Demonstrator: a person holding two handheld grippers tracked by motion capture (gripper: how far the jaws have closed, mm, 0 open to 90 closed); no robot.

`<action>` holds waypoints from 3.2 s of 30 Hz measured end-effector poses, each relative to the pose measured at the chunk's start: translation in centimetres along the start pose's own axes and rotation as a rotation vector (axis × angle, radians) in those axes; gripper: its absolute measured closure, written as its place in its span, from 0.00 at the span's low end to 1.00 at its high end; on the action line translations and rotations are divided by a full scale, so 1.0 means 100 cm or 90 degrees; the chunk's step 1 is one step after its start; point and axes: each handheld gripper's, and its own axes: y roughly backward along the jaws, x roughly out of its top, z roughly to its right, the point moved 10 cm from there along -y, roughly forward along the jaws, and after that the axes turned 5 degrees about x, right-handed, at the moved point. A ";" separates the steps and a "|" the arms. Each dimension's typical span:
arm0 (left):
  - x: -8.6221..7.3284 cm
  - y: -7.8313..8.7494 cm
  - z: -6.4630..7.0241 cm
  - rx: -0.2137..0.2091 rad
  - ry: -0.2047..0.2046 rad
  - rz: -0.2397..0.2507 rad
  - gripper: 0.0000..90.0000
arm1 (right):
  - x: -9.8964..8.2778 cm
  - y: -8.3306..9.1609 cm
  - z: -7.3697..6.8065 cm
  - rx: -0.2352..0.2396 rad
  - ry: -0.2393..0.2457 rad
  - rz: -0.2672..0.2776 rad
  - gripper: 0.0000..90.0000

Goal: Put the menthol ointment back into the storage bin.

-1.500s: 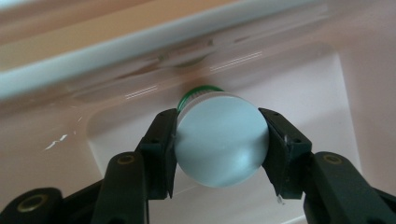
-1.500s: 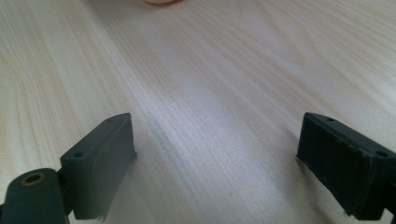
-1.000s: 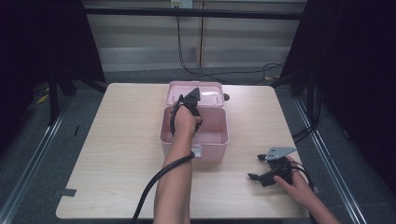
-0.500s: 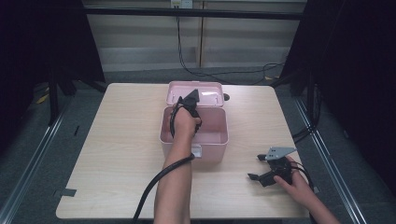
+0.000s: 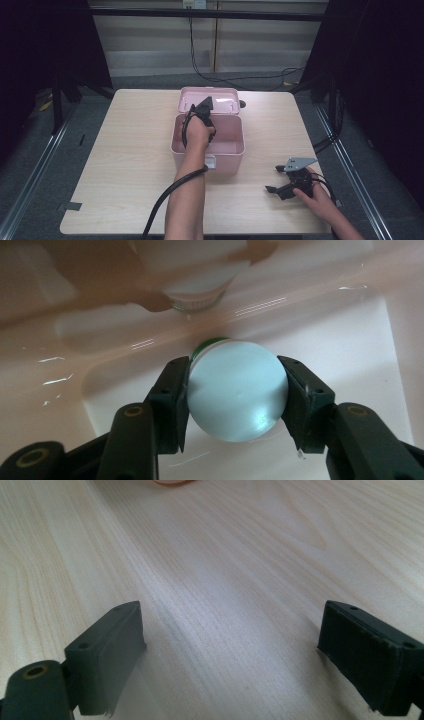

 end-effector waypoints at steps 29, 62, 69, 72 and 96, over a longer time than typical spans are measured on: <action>0.000 0.011 -0.003 -0.005 -0.016 0.022 0.33 | 0.000 0.000 0.000 0.000 0.000 0.000 0.12; -0.016 0.074 0.000 -0.055 -0.070 0.014 0.25 | 0.000 0.000 -0.001 0.003 -0.002 0.000 0.12; -0.022 0.092 0.004 -0.056 -0.109 0.013 0.25 | 0.000 0.000 -0.001 0.004 -0.002 0.000 0.12; -0.025 0.099 0.003 -0.053 -0.117 0.011 0.25 | 0.000 0.000 -0.001 0.003 -0.002 0.000 0.12; -0.058 0.145 -0.025 -0.055 -0.148 0.015 0.25 | 0.000 0.000 -0.001 0.003 -0.002 0.000 0.12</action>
